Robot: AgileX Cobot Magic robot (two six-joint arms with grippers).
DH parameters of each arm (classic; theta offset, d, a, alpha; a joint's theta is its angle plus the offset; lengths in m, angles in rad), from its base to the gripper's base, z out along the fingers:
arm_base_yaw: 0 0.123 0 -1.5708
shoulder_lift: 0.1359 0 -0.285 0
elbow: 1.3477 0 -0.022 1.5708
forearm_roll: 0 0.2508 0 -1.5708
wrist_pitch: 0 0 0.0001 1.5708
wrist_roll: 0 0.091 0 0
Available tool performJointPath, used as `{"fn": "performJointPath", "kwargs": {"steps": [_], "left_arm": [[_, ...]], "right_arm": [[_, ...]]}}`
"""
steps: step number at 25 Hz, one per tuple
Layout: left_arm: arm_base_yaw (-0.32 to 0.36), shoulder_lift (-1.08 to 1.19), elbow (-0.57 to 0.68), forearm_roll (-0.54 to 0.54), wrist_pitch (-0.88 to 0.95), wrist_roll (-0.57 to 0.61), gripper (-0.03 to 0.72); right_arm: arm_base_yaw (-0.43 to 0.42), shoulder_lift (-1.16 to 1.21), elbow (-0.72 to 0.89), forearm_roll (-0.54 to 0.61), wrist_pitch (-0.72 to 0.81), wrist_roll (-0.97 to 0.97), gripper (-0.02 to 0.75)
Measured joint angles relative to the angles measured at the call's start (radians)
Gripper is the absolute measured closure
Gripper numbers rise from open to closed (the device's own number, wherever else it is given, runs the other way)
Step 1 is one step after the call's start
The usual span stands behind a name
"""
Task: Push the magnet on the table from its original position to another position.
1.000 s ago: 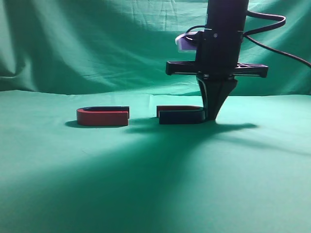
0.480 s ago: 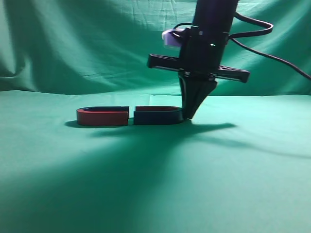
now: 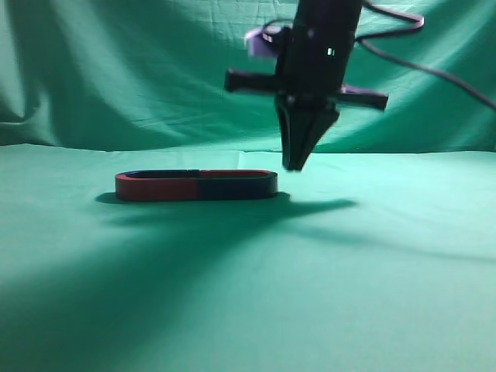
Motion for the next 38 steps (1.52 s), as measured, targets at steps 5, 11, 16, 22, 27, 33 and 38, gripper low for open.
{"fn": "performJointPath", "kwargs": {"steps": [5, 11, 16, 22, 27, 33, 38], "left_arm": [[0.0, 0.0, 0.0, 0.0, 0.0, 0.0, 0.316], [0.0, 0.0, 0.0, 0.0, 0.0, 0.0, 0.316], [0.0, 0.0, 0.0, 0.0, 0.0, 0.0, 0.316], [0.0, 0.0, 0.0, 0.0, 0.0, 0.0, 0.316], [0.0, 0.0, 0.0, 0.0, 0.0, 0.0, 0.316], [0.0, 0.0, 0.0, 0.0, 0.0, 0.0, 0.316], [0.0, 0.0, 0.0, 0.0, 0.0, 0.0, 0.316]], "right_arm": [[0.0, -0.118, -0.078, -0.05, 0.128, 0.002, 0.738], [0.0, -0.354, -0.083, -0.057, 0.213, 0.022, 0.738], [0.0, -0.591, -0.003, -0.068, 0.227, 0.031, 0.738], [0.0, -0.873, 0.235, -0.072, 0.162, 0.041, 0.738], [0.0, -1.133, 0.441, -0.072, 0.116, 0.042, 0.738], [0.0, -1.435, 0.618, -0.072, 0.079, 0.028, 0.738], [0.0, -1.644, 0.727, -0.072, 0.077, 0.003, 0.738]]}}
